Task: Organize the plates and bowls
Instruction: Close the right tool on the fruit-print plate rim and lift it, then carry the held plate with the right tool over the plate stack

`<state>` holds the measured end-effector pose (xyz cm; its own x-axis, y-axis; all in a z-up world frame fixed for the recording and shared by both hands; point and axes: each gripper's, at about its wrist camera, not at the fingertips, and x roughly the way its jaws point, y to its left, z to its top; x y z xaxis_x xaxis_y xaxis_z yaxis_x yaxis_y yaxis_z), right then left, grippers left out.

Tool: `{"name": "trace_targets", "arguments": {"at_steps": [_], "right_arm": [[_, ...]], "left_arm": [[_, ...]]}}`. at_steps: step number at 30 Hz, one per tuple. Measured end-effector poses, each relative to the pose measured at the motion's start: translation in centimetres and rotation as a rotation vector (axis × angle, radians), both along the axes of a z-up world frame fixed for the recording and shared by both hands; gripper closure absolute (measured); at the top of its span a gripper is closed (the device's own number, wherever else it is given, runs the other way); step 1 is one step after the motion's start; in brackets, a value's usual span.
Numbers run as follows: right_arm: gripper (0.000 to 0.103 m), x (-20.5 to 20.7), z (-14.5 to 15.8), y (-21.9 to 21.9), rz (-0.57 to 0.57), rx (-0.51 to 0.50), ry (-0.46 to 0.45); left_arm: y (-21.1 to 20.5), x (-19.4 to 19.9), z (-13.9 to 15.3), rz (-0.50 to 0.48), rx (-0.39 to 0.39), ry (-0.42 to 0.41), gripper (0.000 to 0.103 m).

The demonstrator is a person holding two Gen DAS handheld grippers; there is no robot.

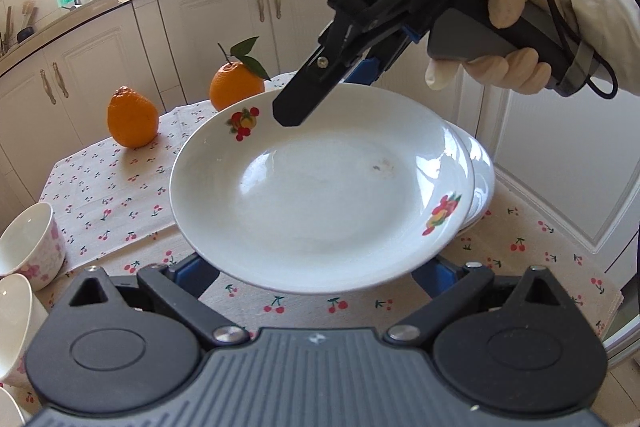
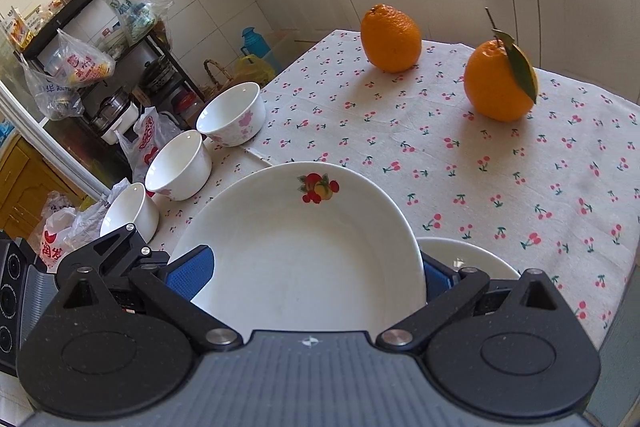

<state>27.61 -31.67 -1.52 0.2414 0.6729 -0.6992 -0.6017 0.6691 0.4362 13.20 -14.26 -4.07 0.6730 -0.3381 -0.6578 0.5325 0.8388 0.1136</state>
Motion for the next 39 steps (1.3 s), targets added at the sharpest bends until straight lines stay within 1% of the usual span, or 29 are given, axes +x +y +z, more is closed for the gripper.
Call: {"name": "trace_targets", "arguments": {"at_steps": [8, 15, 28, 39], "right_arm": [[0.0, -1.2, -0.4, -2.8, -0.064, 0.0, 0.004], [0.0, -1.9, -1.2, -4.7, -0.107, -0.001, 0.013], [0.0, -2.0, -2.4, -6.2, -0.145, -0.01, 0.031], [0.0, -2.0, -3.2, -6.5, -0.164, -0.035, 0.045]], "left_arm": [[-1.9, 0.0, -0.4, -0.062, -0.003, 0.022, 0.003], [-3.2, 0.2, -0.8, -0.099, -0.001, 0.039, 0.003], [-4.2, 1.3, -1.4, -0.123, 0.0, 0.072, 0.003], [-4.1, 1.7, -1.5, -0.125, -0.009, 0.076, 0.003]]}}
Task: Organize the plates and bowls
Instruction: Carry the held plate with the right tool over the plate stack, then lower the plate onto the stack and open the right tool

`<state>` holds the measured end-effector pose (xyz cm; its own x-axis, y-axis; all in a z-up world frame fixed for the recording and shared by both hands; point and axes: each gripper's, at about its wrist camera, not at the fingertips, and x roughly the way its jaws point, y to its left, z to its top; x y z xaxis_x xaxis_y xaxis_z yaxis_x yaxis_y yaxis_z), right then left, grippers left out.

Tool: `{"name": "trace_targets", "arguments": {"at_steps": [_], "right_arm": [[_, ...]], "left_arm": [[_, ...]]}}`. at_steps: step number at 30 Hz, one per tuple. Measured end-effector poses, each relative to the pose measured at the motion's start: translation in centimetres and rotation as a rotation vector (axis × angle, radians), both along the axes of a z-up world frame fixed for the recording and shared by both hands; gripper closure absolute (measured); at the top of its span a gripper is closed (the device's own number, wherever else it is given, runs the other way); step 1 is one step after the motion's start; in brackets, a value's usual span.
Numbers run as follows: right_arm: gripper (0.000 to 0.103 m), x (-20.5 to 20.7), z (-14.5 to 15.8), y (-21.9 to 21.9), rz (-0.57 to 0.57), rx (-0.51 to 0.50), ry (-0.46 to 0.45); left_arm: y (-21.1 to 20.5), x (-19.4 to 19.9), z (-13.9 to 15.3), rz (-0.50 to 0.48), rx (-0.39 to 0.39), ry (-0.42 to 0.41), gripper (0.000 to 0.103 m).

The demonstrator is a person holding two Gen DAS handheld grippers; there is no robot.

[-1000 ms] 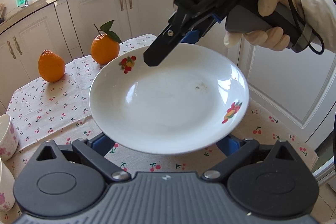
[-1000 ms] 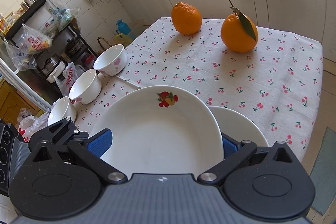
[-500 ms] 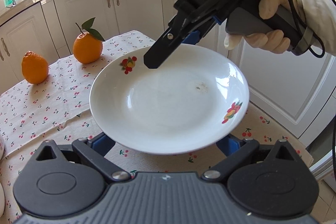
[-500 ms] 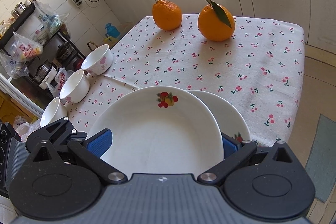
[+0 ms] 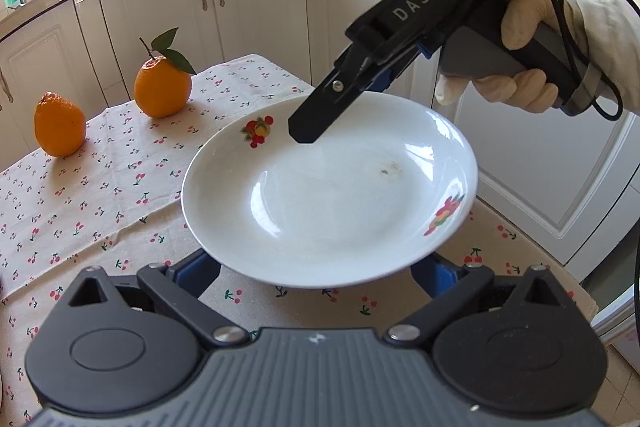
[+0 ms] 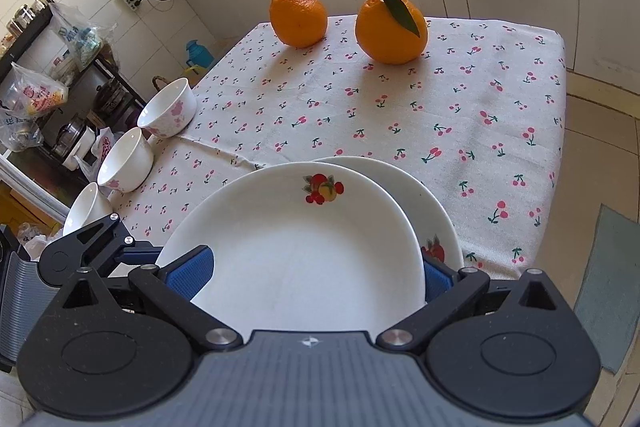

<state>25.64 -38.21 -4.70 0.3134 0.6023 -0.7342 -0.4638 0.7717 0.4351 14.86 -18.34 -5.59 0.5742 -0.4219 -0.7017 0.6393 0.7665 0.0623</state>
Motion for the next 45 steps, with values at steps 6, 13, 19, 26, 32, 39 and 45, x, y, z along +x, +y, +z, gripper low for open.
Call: {"name": "trace_targets", "arguments": {"at_steps": [6, 13, 19, 26, 32, 39, 45], "right_arm": [[0.0, -0.2, -0.1, -0.3, -0.008, -0.004, 0.005], [0.0, -0.5, 0.0, -0.8, -0.025, -0.016, 0.007], [0.0, -0.9, 0.2, -1.1, -0.035, -0.029, 0.005], [0.0, -1.2, 0.8, -1.1, -0.051, -0.056, -0.005], [0.0, -1.4, 0.9, -1.1, -0.068, -0.089, -0.001], [0.0, -1.8, 1.0, -0.8, -0.082, -0.128, 0.002], [0.0, -2.2, 1.2, -0.5, -0.092, -0.167, 0.0]], "left_arm": [[0.0, 0.2, -0.1, 0.001, -0.003, 0.003, 0.003], [0.0, 0.3, -0.2, 0.002, -0.007, 0.0, 0.002], [0.1, 0.6, -0.4, -0.002, -0.023, 0.01, 0.0], [0.1, 0.7, -0.3, -0.013, -0.029, 0.001, 0.0], [0.3, 0.8, -0.5, -0.016, -0.035, 0.008, 0.0], [0.5, 0.7, -0.5, -0.012, -0.031, -0.001, 0.001], [0.7, 0.4, -0.3, -0.012, -0.039, -0.008, 0.001]]}}
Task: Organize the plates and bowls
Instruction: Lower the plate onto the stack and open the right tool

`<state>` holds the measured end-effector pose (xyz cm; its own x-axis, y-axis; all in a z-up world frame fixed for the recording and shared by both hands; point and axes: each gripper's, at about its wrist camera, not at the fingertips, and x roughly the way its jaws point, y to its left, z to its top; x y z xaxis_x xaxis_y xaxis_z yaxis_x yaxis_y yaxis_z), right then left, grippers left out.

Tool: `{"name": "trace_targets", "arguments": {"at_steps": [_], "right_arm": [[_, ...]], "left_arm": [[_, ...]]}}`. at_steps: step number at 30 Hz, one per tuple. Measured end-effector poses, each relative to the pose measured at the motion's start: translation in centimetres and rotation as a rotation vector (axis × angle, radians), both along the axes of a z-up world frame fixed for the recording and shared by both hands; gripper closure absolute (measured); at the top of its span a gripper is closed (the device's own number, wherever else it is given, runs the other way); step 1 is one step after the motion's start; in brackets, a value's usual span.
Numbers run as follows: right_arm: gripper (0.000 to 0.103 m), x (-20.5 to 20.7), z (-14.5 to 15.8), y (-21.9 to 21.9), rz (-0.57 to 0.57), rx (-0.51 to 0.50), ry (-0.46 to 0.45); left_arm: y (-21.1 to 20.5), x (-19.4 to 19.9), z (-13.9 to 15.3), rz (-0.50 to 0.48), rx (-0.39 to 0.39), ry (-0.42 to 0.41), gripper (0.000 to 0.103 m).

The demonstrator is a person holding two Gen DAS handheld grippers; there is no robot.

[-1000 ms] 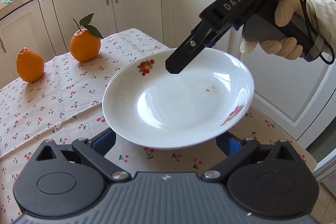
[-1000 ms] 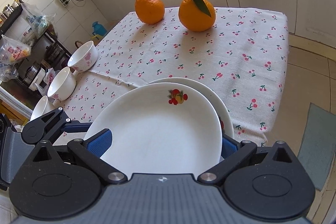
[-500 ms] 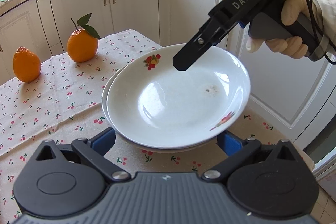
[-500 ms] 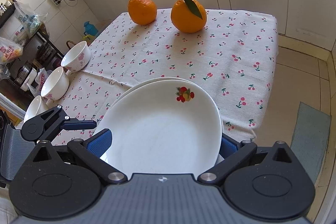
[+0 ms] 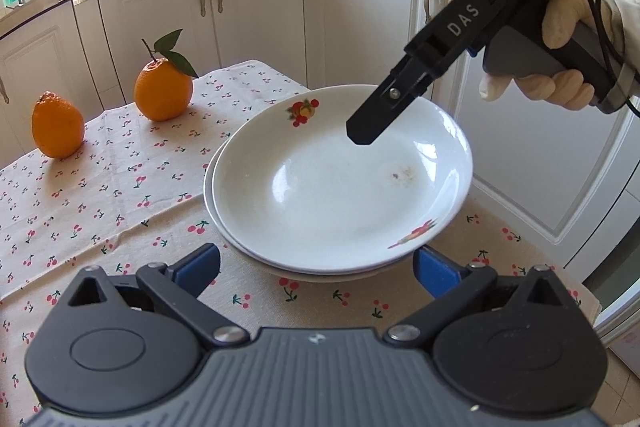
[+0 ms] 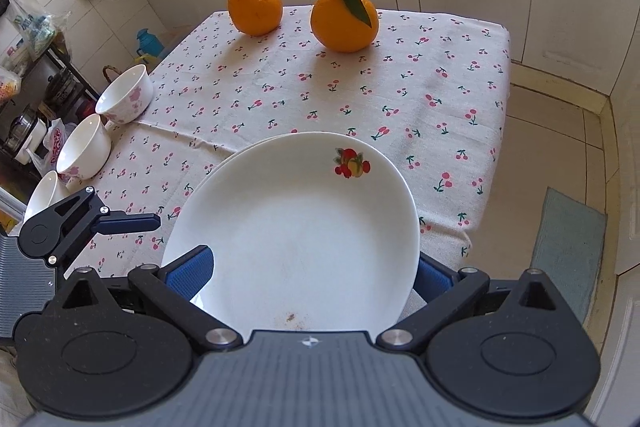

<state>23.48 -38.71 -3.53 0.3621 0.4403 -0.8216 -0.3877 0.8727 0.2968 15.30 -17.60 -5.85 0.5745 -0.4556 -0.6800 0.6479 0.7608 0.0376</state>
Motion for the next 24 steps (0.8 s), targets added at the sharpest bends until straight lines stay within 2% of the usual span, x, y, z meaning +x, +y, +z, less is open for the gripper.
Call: {"name": "trace_targets", "arguments": {"at_steps": [10, 19, 24], "right_arm": [[0.0, -1.6, 0.0, 0.5, -0.004, -0.075, -0.013], [0.0, -5.8, 2.7, 3.3, -0.017, -0.096, -0.172], [0.0, -8.2, 3.6, 6.1, -0.078, -0.165, -0.259]], "left_arm": [[0.8, -0.9, 0.7, -0.009, -0.031, -0.028, 0.001], [2.5, -1.9, 1.8, -0.007, -0.063, -0.082, 0.001], [4.0, -2.9, 2.6, 0.005, -0.08, -0.116, 0.001]]}}
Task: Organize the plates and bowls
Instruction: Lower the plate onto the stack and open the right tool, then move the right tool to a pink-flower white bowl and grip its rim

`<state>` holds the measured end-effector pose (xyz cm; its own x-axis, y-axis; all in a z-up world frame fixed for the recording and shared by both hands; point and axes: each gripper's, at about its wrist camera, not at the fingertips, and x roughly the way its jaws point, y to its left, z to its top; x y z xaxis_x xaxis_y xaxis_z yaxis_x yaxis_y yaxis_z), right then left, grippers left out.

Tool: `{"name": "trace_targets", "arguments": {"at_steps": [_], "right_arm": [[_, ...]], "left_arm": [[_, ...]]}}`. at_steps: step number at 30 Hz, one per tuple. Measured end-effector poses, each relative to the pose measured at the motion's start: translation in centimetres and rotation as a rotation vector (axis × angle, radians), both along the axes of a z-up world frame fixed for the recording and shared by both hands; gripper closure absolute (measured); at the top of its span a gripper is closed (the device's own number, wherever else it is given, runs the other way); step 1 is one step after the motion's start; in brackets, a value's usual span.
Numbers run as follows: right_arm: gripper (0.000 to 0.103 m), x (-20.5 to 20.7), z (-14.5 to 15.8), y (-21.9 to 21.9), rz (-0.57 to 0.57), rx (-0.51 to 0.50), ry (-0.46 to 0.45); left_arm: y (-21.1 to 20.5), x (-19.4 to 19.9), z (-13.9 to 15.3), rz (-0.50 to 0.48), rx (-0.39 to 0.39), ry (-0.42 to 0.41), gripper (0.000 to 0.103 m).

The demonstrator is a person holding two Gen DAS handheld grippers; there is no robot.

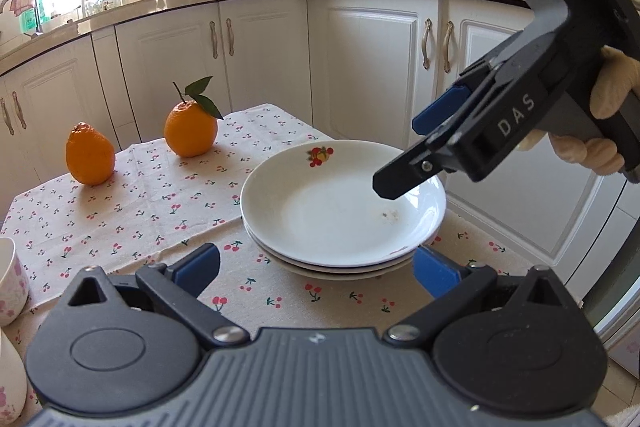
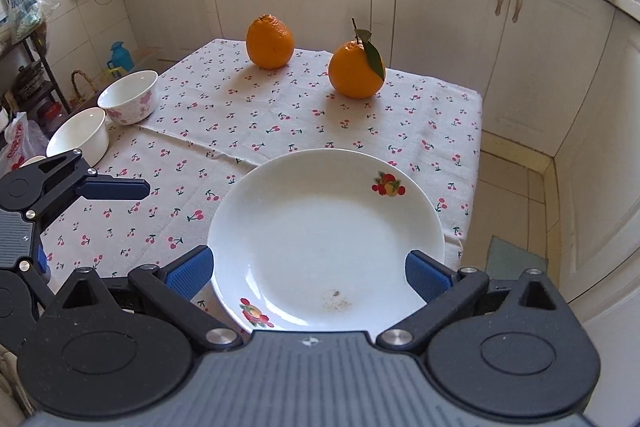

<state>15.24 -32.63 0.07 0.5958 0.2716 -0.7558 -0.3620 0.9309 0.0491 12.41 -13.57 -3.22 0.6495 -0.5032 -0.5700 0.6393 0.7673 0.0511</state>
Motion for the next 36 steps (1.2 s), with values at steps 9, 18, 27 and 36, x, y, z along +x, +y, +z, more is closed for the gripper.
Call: {"name": "trace_targets", "arguments": {"at_steps": [9, 18, 27, 36], "right_arm": [[0.0, -3.2, 0.1, 6.3, -0.049, -0.108, -0.176], [0.0, -4.1, 0.4, 13.0, 0.081, -0.156, -0.231], [0.0, -3.1, 0.1, 20.1, 0.225, -0.036, -0.201], [0.0, -2.9, 0.0, 26.5, 0.346, 0.044, -0.169]], "left_arm": [[4.6, -2.2, 1.0, 0.082, -0.011, -0.053, 0.001], [11.6, -5.0, 1.8, 0.222, -0.014, -0.082, 0.001], [18.5, -7.6, 2.0, 0.362, 0.037, -0.106, 0.001], [23.5, -9.1, 0.6, 0.433, 0.062, -0.078, 0.001]]}}
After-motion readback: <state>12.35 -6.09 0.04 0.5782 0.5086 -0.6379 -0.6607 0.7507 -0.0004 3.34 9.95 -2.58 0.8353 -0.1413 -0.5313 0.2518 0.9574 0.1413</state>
